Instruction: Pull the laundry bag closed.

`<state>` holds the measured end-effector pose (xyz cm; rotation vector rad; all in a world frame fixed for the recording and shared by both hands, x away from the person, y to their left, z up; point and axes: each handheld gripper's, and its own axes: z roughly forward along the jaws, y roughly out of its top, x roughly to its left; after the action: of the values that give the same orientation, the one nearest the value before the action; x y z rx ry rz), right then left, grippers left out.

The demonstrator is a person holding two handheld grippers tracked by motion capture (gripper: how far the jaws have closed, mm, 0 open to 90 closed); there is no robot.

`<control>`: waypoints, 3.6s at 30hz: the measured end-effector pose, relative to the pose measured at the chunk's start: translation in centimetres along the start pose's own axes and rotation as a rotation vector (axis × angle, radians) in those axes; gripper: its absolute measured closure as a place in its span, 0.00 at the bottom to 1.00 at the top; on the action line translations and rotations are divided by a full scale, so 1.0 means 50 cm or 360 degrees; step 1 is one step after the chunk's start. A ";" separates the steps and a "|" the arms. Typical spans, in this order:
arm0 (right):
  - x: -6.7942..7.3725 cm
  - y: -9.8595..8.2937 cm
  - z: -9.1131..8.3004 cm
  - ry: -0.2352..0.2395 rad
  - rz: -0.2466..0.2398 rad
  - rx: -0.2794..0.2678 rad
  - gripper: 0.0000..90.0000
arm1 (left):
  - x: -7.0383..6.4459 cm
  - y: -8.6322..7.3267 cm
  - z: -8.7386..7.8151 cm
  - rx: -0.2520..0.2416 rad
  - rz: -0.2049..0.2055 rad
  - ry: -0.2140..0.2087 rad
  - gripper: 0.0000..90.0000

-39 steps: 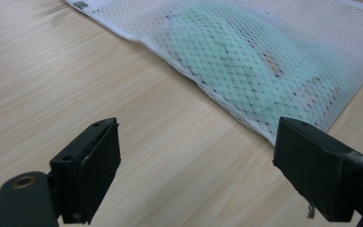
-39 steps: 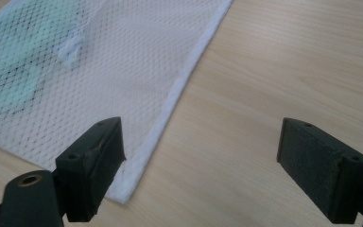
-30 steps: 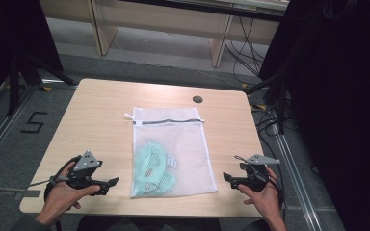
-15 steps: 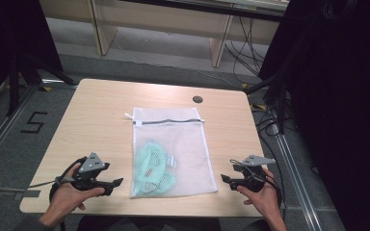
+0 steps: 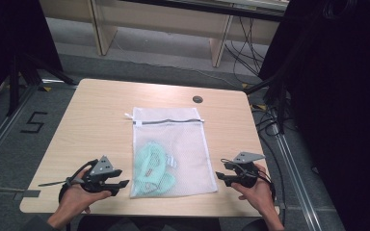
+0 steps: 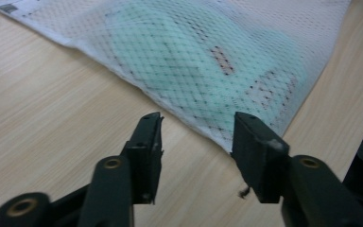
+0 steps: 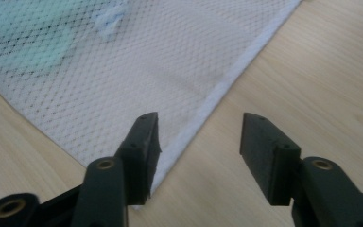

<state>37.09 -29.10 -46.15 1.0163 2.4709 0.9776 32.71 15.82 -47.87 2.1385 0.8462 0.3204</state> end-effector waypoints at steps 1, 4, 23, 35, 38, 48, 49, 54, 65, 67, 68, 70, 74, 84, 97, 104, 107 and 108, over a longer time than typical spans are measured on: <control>0.002 0.007 0.007 0.0018 -0.0002 -0.0012 0.64 | -0.005 0.003 0.006 0.0013 0.0030 -0.0025 0.75; 0.012 0.018 0.024 0.0058 -0.0038 -0.0004 0.75 | -0.012 0.007 0.017 0.0030 0.0078 -0.0071 0.86; 0.027 0.059 0.101 0.0161 -0.0313 0.0228 1.00 | -0.032 0.026 0.078 0.0088 0.0163 -0.0165 1.00; 0.032 0.065 0.134 0.0177 -0.0419 0.0377 1.00 | -0.020 0.030 0.113 0.0138 0.0135 -0.0153 1.00; 0.036 0.064 0.133 0.0158 -0.0394 0.0389 1.00 | -0.015 0.032 0.117 0.0134 0.0129 -0.0156 1.00; 0.063 0.064 0.133 0.0200 -0.0417 0.0404 1.00 | 0.013 0.032 0.113 0.0155 0.0120 -0.0068 1.00; 0.068 0.066 0.134 0.0222 -0.0467 0.0395 1.00 | 0.018 0.032 0.113 0.0159 0.0127 -0.0053 1.00; 0.090 0.066 0.135 0.0253 -0.0474 0.0402 1.00 | 0.031 0.033 0.112 0.0166 0.0111 -0.0041 1.00; 0.134 0.076 0.144 0.0342 -0.0570 0.0390 1.00 | 0.080 0.037 0.113 0.0185 0.0102 0.0072 1.00; 0.145 0.079 0.149 0.0359 -0.0598 0.0370 1.00 | 0.088 0.039 0.115 0.0191 0.0110 0.0103 1.00; 0.150 0.081 0.152 0.0371 -0.0610 0.0365 1.00 | 0.094 0.041 0.115 0.0193 0.0125 0.0117 1.00; 0.164 0.086 0.157 0.0393 -0.0632 0.0360 1.00 | 0.100 0.042 0.118 0.0189 0.0085 0.0132 1.00; 0.193 0.099 0.170 0.0439 -0.0665 0.0354 1.00 | 0.117 0.050 0.126 0.0197 0.0091 0.0157 1.00; 0.256 0.135 0.209 0.0534 -0.0728 0.0332 1.00 | 0.162 0.077 0.158 0.0191 0.0133 0.0248 1.00; 0.285 0.183 0.239 0.0613 -0.0728 0.0259 1.00 | 0.199 0.118 0.195 0.0113 0.0230 0.0376 1.00; 0.169 0.174 0.181 0.0402 -0.0606 0.0198 1.00 | 0.159 0.122 0.125 -0.0011 0.0124 0.0211 1.00; 0.114 0.150 0.163 0.0313 -0.0542 0.0229 1.00 | 0.109 0.101 0.118 0.0010 0.0072 0.0019 1.00; 0.098 0.143 0.158 0.0292 -0.0537 0.0249 1.00 | 0.092 0.094 0.119 0.0029 0.0070 -0.0024 1.00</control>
<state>41.15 -18.13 -47.06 0.5406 2.7843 0.8097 41.18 13.23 -48.44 2.1765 0.7972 0.3196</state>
